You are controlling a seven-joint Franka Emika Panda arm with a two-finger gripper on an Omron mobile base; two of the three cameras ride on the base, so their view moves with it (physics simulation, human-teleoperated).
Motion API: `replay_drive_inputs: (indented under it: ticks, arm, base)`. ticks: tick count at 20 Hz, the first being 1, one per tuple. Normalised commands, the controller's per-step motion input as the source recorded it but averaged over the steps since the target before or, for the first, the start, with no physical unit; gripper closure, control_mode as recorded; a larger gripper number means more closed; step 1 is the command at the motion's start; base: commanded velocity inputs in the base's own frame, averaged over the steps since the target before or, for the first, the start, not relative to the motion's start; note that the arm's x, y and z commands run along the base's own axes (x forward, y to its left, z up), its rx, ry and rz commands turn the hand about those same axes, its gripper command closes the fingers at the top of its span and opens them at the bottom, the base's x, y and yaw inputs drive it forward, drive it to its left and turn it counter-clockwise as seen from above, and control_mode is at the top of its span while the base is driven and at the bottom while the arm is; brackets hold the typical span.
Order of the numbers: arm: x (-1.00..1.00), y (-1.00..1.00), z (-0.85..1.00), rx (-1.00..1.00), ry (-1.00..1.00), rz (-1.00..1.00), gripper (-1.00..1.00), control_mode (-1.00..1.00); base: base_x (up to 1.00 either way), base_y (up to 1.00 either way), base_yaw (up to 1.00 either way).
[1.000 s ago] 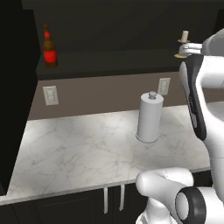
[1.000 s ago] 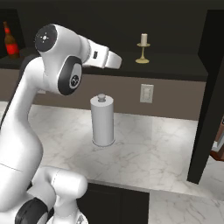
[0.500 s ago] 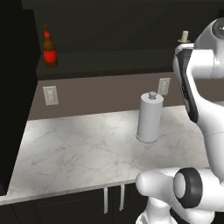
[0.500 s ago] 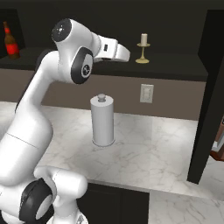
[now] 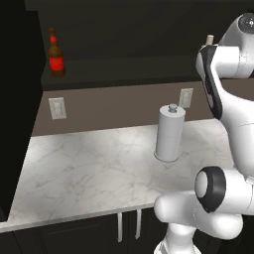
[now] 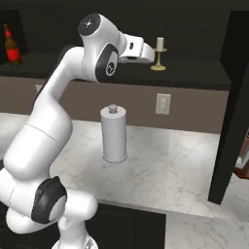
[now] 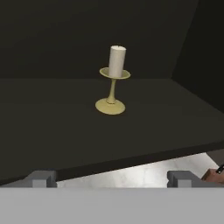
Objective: Get the candle and the beer from the cabinet and move them to the dining counter.
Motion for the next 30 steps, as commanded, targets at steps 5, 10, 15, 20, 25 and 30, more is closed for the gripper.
replay_drive_inputs:
  ticks: [5,10,15,20,25,30]
  arm:
    - [0.4,-0.17,-0.14,0.0,0.0,0.04,-1.0,-1.0]
    - [0.36,-0.15,-0.2,0.0,0.0,0.03,-1.0,-1.0]
    - [0.43,-0.19,-0.04,0.0,0.0,0.03,-1.0,-1.0]
    - [0.41,-0.18,0.0,0.0,0.0,0.01,-1.0,-1.0]
    - [0.36,-0.06,-0.04,0.01,0.0,0.0,-1.0,-1.0]
    - [0.4,-0.03,-0.01,0.0,0.0,0.0,-1.0,-1.0]
  base:
    - [0.0,0.0,0.0]
    - [0.0,0.0,0.0]
    - [0.0,0.0,0.0]
    - [0.0,0.0,0.0]
    - [0.0,0.0,0.0]
    - [0.0,0.0,0.0]
